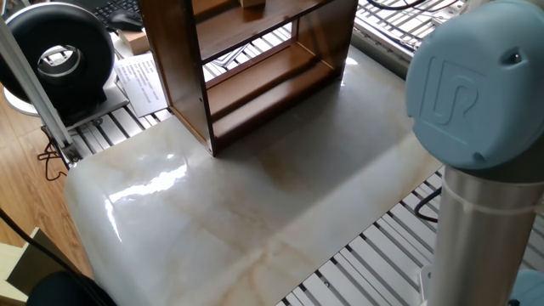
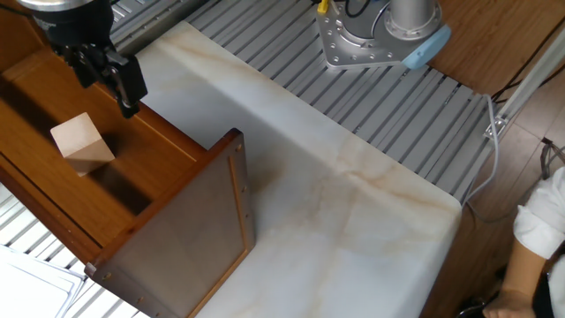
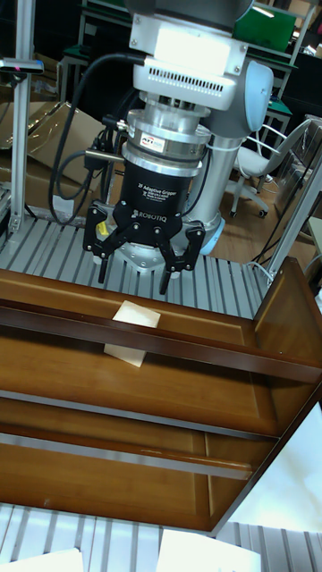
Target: Take the object down from the shelf
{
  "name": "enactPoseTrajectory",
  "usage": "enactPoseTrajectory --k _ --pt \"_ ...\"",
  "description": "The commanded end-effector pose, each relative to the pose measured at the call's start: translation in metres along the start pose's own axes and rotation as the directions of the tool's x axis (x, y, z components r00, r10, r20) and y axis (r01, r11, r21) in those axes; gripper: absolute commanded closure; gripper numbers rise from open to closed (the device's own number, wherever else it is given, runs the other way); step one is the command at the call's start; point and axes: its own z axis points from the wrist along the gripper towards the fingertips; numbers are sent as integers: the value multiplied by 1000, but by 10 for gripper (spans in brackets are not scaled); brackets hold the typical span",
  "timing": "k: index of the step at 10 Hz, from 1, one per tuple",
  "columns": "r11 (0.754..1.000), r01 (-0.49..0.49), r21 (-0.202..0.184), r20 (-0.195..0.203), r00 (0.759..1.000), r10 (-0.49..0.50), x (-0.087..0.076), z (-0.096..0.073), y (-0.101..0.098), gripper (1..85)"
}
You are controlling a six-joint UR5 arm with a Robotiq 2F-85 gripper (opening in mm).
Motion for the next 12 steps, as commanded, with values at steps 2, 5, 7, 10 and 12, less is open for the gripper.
enactPoseTrajectory --k 2,5,7,10,12 --pt "1000 -3 -12 8 1000 3 -12 4 3 93" --pt "1000 18 -24 3 1000 -18 -23 19 -3 93" --pt "999 7 -53 -13 1000 -8 -14 10 5 97" --pt "998 -23 -52 4 1000 23 -19 10 5 100" --pt "998 -35 -43 8 999 35 -20 10 2 123"
